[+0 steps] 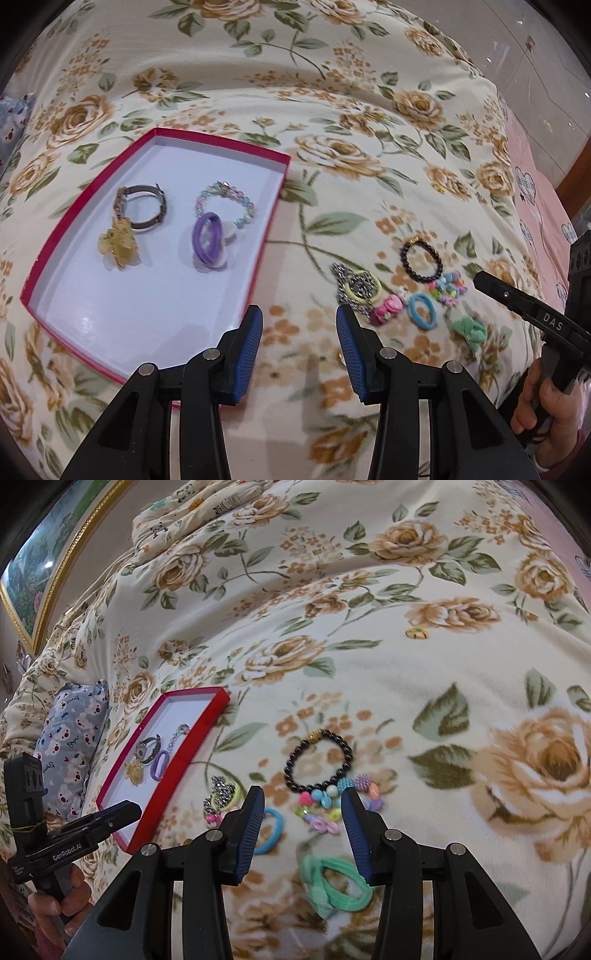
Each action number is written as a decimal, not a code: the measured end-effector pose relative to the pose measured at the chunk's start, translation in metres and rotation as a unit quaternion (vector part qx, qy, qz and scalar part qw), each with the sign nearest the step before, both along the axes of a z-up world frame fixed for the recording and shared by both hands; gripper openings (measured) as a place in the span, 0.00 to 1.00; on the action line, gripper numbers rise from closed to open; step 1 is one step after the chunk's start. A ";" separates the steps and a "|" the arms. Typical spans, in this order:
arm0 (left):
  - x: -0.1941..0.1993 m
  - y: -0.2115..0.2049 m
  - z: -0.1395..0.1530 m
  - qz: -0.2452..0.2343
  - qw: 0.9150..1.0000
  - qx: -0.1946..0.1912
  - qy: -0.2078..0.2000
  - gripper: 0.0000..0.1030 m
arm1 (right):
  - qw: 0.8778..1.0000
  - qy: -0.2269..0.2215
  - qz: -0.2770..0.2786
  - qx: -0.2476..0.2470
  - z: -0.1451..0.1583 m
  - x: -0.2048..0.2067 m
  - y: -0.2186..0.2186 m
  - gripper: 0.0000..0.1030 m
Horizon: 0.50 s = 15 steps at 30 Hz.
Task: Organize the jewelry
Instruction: 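Withdraw both open tools back toward the remaining jewelry, then grasp the gold ring with the left tool while the right tool grasps the blue hair tie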
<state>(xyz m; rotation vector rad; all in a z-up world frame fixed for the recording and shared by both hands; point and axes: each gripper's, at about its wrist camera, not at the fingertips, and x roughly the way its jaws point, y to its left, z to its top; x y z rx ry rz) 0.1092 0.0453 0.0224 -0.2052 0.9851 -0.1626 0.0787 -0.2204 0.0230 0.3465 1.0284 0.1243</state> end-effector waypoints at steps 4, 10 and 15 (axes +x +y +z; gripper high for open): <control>-0.001 -0.006 -0.005 -0.010 1.000 0.002 0.007 0.40 | 1.000 0.004 -0.001 0.002 -0.003 -0.004 -0.003 0.44; -0.005 -0.019 -0.018 -0.028 0.999 0.003 0.022 0.40 | 0.999 0.008 0.039 -0.002 -0.007 -0.010 0.019 0.43; -0.001 -0.029 -0.027 -0.045 0.998 0.003 0.033 0.40 | 0.998 0.020 0.066 -0.006 -0.020 -0.009 0.039 0.41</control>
